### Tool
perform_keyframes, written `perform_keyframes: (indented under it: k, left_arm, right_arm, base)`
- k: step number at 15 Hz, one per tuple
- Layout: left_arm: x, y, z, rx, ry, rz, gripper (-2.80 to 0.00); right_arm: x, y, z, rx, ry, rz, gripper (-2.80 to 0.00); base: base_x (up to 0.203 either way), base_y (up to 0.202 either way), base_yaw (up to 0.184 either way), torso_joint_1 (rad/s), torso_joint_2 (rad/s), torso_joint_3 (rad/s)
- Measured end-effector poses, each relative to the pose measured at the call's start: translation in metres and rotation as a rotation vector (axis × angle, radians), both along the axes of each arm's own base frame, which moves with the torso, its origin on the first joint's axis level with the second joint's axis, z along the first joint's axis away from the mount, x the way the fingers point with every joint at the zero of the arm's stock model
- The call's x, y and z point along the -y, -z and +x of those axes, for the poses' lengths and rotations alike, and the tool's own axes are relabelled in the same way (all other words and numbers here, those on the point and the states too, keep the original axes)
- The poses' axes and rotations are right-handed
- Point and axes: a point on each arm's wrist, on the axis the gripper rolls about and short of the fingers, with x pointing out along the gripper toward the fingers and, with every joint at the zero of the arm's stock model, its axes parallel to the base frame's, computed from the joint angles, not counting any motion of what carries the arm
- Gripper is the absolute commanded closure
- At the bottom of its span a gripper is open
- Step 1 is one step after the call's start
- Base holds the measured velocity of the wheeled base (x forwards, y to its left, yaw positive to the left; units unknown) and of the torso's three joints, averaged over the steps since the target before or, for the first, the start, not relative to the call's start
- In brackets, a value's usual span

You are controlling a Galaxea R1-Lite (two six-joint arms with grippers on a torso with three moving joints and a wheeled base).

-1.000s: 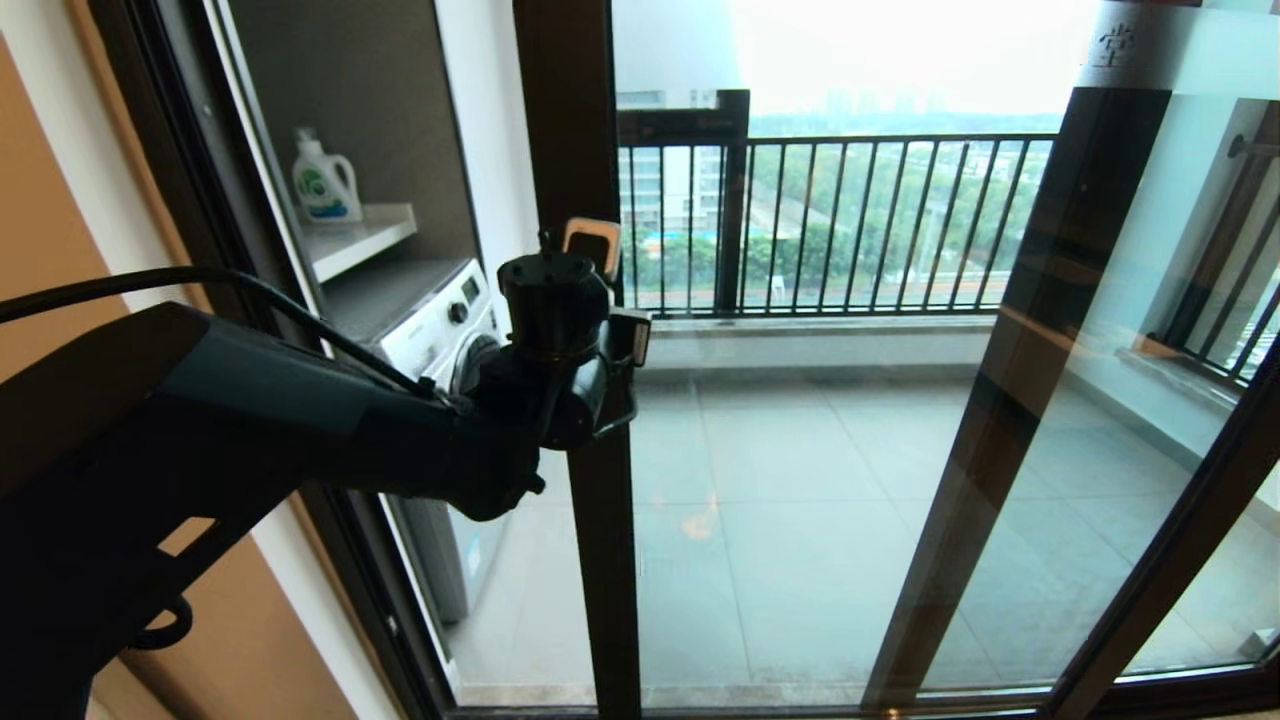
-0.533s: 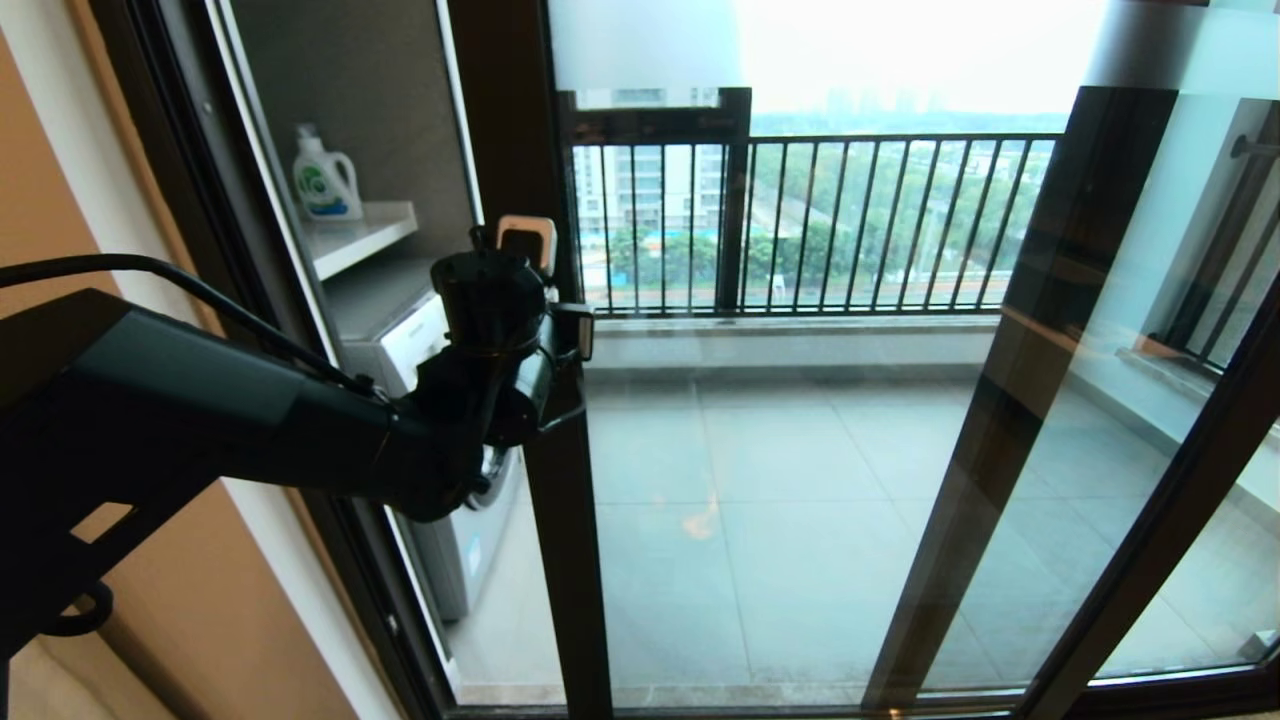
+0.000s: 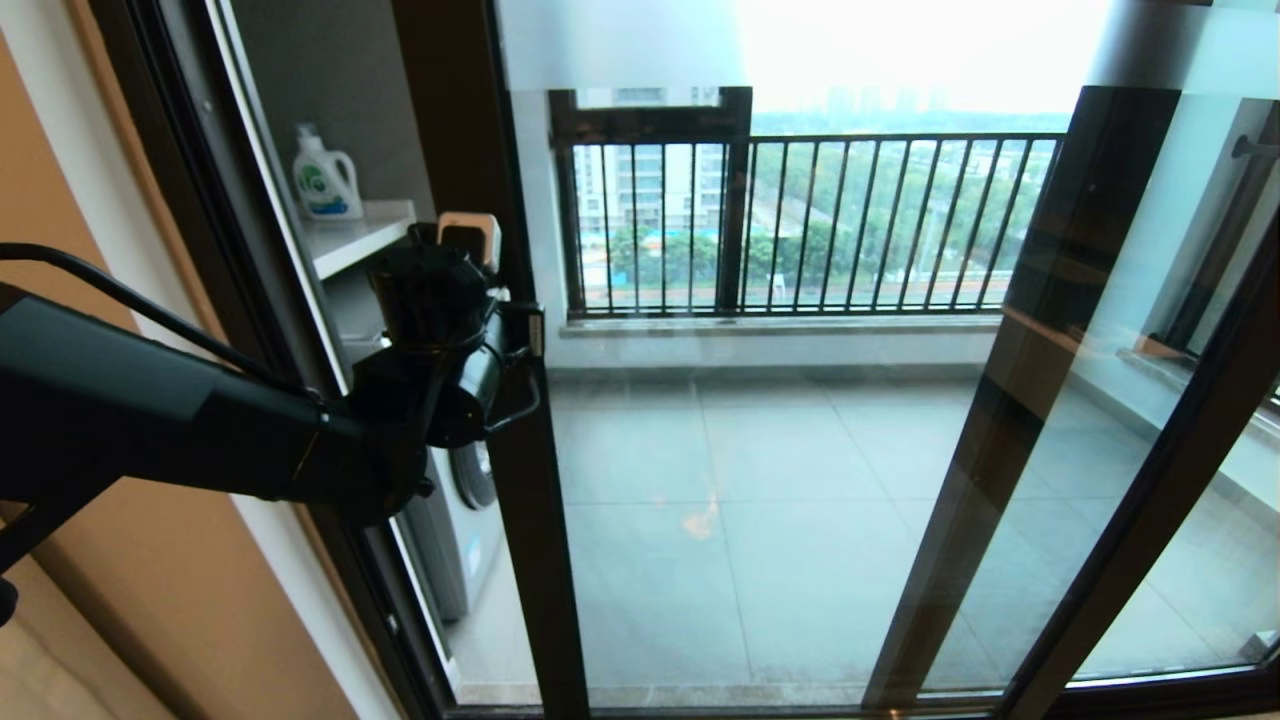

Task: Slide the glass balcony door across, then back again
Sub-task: Close the slid door

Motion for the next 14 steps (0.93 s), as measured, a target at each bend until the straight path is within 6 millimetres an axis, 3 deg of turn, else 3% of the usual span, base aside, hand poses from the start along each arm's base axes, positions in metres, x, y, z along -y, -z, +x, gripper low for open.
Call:
perform_keyframes:
  k: [14]
  left_arm:
    - [-0.056,-0.001,0.010,-0.009,-0.091,-0.015,0.00]
  right_arm:
    - [0.000,0.000,0.000,0.000,0.000,0.000,0.00]
  base:
    - [0.000,0.000,0.000,0.000,0.00,0.000]
